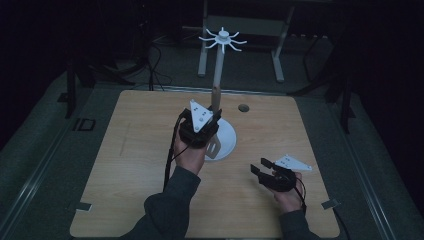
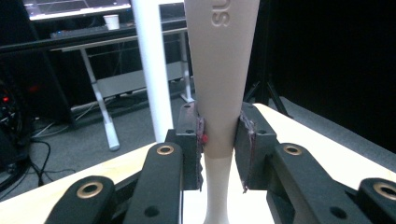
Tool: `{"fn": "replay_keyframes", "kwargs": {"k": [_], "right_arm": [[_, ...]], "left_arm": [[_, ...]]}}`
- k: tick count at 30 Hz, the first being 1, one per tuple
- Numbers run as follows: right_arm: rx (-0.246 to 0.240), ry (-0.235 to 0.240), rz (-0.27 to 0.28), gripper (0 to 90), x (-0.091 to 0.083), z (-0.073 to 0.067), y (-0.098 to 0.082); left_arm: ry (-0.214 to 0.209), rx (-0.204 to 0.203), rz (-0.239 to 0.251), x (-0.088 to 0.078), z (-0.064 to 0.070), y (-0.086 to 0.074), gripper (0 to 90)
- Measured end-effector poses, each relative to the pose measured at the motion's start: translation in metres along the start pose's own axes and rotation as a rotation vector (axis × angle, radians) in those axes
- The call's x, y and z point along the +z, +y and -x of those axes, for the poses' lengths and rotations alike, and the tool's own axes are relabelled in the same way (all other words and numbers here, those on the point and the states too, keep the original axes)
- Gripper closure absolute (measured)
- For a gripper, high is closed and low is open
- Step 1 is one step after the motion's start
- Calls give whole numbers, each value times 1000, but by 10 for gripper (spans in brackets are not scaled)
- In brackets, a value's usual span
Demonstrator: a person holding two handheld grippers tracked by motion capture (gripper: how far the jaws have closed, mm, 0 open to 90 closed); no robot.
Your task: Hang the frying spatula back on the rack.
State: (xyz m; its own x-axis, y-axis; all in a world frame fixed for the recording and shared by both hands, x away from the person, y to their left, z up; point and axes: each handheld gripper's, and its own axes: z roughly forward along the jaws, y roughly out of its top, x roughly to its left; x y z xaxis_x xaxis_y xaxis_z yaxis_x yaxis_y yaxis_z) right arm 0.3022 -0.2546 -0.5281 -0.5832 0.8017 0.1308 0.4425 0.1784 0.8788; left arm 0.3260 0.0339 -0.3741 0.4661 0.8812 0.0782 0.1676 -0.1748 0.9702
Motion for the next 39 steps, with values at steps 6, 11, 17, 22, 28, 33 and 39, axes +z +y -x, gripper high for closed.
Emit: {"fn": "replay_keyframes", "kwargs": {"k": [6, 11, 17, 22, 28, 33, 39], "right_arm": [[19, -17, 8, 454, -2, 4, -1], [24, -22, 11, 454, -3, 4, -1], [15, -24, 8, 454, -2, 3, -2], [18, -24, 6, 454, -2, 2, -2], [16, -22, 2, 457, -1, 1, -2], [19, -23, 1, 457, -1, 2, -3], [22, -26, -5, 460, 0, 1, -3]], "left_arm": [[21, -9, -3, 3, -1, 5, 731], [48, -12, 4, 5, 1, 14, 731], [75, 2, 5, 10, 4, 27, 731], [95, 6, -2, 14, 4, 33, 731], [122, -1, -6, 19, 4, 41, 731], [131, 10, -2, 21, 5, 47, 731], [147, 17, 0, 22, 6, 53, 731]]}}
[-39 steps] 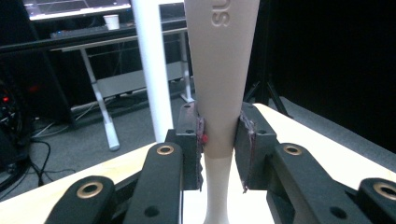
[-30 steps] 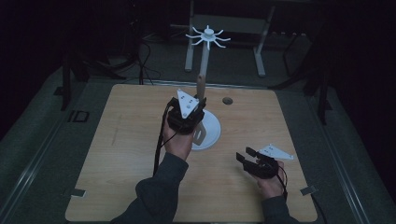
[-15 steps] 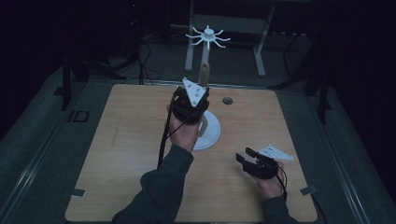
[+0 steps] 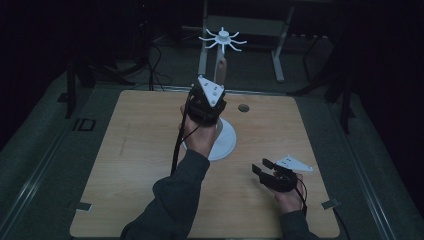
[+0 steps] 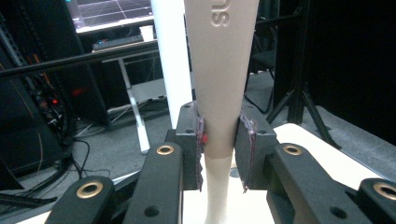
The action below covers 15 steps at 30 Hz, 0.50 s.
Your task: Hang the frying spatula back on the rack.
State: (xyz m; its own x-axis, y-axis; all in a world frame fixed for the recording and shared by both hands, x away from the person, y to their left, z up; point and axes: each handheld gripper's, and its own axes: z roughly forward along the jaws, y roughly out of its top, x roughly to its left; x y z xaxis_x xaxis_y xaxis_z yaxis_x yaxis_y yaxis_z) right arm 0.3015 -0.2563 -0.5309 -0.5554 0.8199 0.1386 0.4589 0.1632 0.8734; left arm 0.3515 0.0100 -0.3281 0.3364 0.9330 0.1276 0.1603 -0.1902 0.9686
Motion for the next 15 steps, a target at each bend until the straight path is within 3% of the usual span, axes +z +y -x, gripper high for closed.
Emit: {"fn": "replay_keyframes", "kwargs": {"k": [15], "right_arm": [[-1, 5, -6, 461, 1, -2, 0]], "left_arm": [[56, 2, -21, 7, 1, 11, 730]]}}
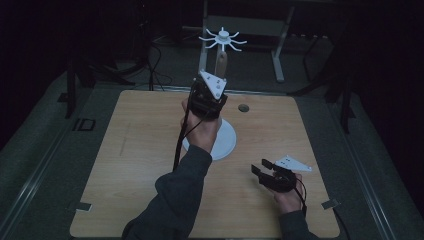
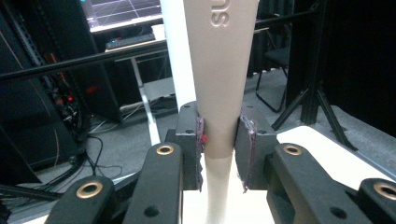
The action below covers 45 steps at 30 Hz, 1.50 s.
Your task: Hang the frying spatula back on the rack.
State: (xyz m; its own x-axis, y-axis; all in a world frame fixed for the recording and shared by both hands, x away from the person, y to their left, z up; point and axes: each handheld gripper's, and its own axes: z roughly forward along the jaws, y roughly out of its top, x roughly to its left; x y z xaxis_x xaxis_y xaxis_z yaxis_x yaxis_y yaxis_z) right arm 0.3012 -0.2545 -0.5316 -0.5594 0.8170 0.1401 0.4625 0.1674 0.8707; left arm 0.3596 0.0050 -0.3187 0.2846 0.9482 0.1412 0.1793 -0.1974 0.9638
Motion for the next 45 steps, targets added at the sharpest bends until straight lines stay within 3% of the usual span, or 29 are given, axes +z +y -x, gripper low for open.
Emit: {"fn": "replay_keyframes", "kwargs": {"k": [20, 27, 37, 45], "right_arm": [[3, 8, 0, 462, 1, -1, 0], [1, 9, 0, 461, 1, 0, 0], [0, 10, -1, 461, 1, -1, 0], [0, 10, -2, 461, 1, -1, 0]], "left_arm": [[55, 31, -35, 11, 1, 7, 729], [78, 62, -51, 18, 1, 6, 724], [98, 107, -5, 13, 3, 4, 703], [99, 91, -2, 15, 2, 7, 713]]}}
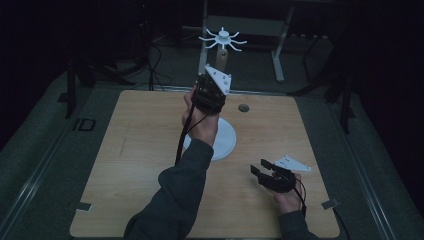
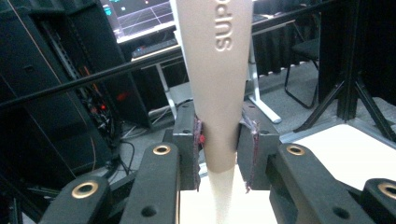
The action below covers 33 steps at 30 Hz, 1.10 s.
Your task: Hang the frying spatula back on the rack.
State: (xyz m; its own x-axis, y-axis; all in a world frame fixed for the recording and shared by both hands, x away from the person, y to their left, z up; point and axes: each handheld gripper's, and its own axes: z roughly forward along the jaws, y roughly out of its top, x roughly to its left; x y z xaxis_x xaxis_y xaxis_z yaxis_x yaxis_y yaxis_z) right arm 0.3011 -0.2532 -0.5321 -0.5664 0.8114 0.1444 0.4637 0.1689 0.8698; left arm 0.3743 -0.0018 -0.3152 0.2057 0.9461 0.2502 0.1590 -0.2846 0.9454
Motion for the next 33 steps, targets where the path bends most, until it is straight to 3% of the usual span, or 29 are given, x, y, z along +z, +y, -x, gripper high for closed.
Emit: {"fn": "replay_keyframes", "kwargs": {"k": [6, 9, 11, 17, 27, 33], "right_arm": [[-1, 1, 1, 461, 0, 0, 0], [-3, 0, 0, 461, 0, 0, 0], [-2, -1, 1, 461, 0, 0, -1], [-1, -2, -4, 460, 1, 0, -2], [-6, -14, -11, 445, 1, 1, -2], [-12, -31, -8, 427, 1, 1, -3]], "left_arm": [[-33, -40, -17, 7, -7, -1, 713], [-50, -29, -23, 8, -8, -1, 707], [-69, -43, -18, 9, -11, -3, 700], [-90, -43, -4, 6, -14, -5, 594], [-122, -49, 63, -6, -18, -5, 424], [-152, -48, 52, -7, -21, -8, 377]]}}
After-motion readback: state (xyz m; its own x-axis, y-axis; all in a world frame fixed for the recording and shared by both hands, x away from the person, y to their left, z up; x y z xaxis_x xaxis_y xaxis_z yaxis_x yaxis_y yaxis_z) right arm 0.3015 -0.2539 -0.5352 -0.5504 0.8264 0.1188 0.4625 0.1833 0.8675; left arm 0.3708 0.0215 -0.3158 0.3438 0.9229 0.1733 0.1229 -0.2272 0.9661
